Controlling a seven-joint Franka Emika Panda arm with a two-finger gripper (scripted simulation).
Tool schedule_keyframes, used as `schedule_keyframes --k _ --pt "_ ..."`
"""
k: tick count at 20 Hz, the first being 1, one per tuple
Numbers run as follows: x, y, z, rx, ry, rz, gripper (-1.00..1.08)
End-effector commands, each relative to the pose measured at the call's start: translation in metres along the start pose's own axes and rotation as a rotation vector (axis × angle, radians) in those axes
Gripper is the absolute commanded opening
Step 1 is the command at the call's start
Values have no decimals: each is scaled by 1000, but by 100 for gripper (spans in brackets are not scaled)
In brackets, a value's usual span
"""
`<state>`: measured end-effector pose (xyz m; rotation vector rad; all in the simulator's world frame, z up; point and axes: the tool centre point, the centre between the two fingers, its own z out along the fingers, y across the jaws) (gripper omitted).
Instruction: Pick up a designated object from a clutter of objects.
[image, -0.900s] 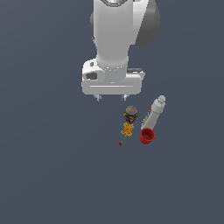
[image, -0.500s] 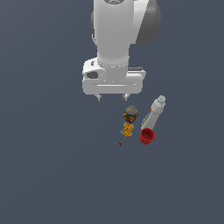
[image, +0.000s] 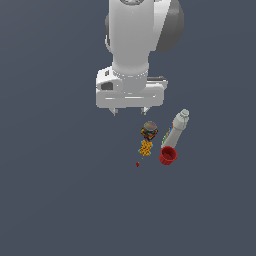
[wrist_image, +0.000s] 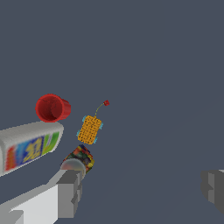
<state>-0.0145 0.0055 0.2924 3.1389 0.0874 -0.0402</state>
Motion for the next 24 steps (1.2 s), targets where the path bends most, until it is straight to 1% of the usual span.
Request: schedule_keyframes --k 1,7,12,19,24 --pt "-1 -4 6 -1 0 -20 100" --pt "-7 -20 33 -7 3 -114 100" --pt "-18 -41 67 -12 6 -237 100" --pt "-47 -77 123 -16 13 -459 100" --pt "-70 -97 154 -15 18 -595 100"
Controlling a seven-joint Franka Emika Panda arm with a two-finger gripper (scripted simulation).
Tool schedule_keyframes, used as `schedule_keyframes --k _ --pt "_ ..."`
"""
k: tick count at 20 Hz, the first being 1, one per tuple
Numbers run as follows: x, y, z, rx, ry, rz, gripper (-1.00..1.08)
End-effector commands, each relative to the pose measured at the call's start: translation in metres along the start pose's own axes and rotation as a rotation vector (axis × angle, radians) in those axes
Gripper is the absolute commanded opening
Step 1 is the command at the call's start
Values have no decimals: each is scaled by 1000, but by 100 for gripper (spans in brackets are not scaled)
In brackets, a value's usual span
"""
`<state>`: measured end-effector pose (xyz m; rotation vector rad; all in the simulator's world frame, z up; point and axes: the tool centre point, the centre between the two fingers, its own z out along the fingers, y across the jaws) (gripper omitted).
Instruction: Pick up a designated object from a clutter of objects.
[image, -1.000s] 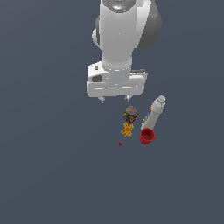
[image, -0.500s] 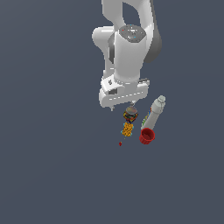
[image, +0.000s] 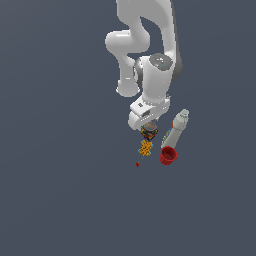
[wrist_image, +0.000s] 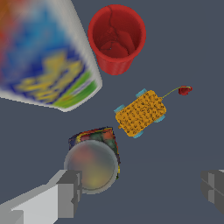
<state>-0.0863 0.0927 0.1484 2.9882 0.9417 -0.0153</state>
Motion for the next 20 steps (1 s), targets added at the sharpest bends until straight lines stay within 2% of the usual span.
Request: schedule_keyframes --k 1,10,20 --pt "-5 -14 13 0 4 -63 100" --pt "-18 -42 38 3 11 -190 100" --pt "-20 -44 46 5 12 -199 100"
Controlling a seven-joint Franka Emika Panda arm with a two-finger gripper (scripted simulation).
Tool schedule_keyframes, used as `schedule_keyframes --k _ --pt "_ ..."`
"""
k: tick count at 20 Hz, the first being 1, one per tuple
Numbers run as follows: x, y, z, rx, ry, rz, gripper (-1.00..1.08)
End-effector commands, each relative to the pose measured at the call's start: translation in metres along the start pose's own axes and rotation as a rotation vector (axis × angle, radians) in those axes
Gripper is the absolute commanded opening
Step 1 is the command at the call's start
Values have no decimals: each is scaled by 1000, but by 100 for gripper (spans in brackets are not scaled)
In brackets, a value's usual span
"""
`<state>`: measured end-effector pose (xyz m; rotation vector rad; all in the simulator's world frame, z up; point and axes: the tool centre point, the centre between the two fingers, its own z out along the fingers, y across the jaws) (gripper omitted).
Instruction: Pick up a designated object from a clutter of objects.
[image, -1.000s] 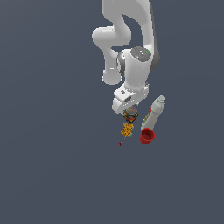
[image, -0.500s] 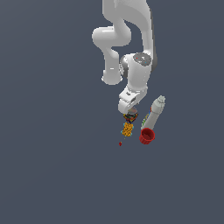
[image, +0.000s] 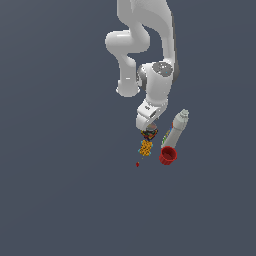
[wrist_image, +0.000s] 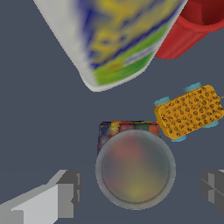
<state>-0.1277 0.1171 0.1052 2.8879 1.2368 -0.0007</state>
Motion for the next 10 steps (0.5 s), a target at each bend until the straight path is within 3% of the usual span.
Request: schedule_keyframes --k 1,10 --pt "0 -1 5 1 0 -1 100" --pt "-1 -1 40 1 1 -4 100"
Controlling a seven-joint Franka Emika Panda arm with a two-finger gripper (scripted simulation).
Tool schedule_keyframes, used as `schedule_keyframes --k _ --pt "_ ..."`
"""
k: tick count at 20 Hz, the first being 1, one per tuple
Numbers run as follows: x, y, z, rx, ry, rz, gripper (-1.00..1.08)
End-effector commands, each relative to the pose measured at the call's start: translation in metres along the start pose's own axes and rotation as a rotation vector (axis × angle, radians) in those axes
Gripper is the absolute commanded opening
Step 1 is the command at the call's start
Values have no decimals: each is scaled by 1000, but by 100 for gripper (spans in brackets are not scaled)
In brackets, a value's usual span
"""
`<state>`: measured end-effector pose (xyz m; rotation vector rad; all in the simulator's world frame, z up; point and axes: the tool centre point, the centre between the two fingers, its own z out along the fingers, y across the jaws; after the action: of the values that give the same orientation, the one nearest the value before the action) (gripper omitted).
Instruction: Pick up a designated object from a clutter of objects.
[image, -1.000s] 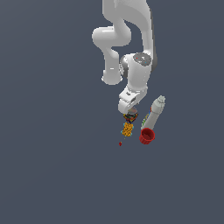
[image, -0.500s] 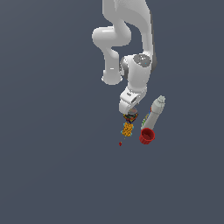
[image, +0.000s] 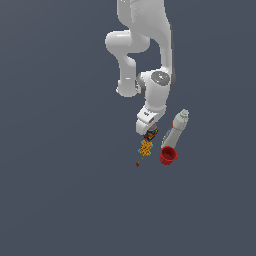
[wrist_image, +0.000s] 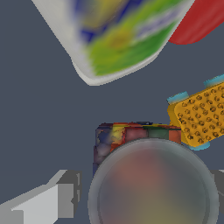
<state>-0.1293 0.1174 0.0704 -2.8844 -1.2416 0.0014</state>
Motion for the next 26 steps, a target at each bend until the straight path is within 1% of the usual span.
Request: schedule_keyframes --k 1,6,7,19,26 --pt "0 0 8 0 1 -1 100" --pt "1 1 12 -2 0 -1 100" --pt "1 1 12 -2 0 -1 -100" --pt "0 2 11 -3 1 0 -100" --pt "3 11 -4 -2 1 -1 -100"
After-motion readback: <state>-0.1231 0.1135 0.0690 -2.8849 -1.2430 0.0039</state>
